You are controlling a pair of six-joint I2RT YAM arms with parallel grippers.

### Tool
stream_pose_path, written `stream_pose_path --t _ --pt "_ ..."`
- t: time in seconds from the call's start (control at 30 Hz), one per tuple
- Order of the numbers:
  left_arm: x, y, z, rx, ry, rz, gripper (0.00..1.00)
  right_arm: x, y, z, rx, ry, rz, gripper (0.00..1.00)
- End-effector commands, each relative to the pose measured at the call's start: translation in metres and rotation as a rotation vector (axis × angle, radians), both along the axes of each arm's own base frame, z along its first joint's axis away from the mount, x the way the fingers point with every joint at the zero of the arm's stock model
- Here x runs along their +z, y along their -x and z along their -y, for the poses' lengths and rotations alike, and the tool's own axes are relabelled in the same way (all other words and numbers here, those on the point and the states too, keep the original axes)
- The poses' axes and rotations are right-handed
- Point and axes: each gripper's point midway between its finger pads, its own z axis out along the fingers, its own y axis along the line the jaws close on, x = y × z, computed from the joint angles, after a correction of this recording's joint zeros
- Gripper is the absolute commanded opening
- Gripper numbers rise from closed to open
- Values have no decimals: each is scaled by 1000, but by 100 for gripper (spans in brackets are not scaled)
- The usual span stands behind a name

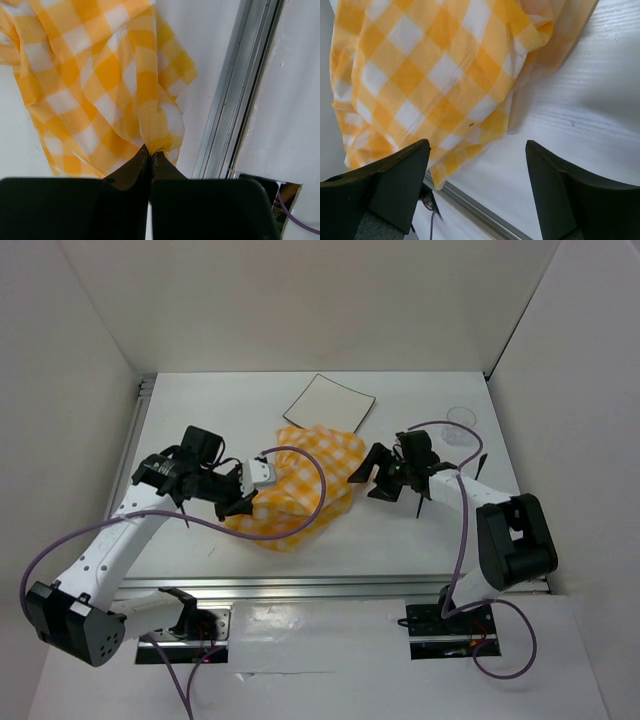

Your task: Set the dinner table for one person

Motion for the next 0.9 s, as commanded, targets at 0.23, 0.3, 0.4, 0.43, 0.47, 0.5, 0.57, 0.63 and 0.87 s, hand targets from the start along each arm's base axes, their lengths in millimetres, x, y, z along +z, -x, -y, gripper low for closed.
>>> stream_pose_path --t 0.23,0.3,0.4,0.43,0.47,0.5,0.57,0.63,0.87 --pt "5 6 1 -33 4 36 0 -3 -66 -6 -25 18 95 79" --pt "7 7 0 -33 7 45 0 -3 -78 -9 -16 24 107 74" --pt "3 10 -1 -33 1 28 0 -2 -84 -7 -15 51 120 71" --pt "3 10 -1 -33 1 28 0 -1 -87 -5 -20 66 128 70" --pt "3 9 -2 -29 -7 30 0 -5 -87 -5 -20 69 117 68" --pt "2 11 -3 -29 -7 30 0 -10 -87 -5 -19 72 107 68" --pt "2 11 -3 -29 -7 30 0 -21 -86 -6 -3 77 79 67" --pt "3 9 -2 -29 -3 40 0 -30 -82 -8 12 67 52 65" --pt "11 -4 0 62 18 50 0 -48 -84 -12 35 18 -17 2"
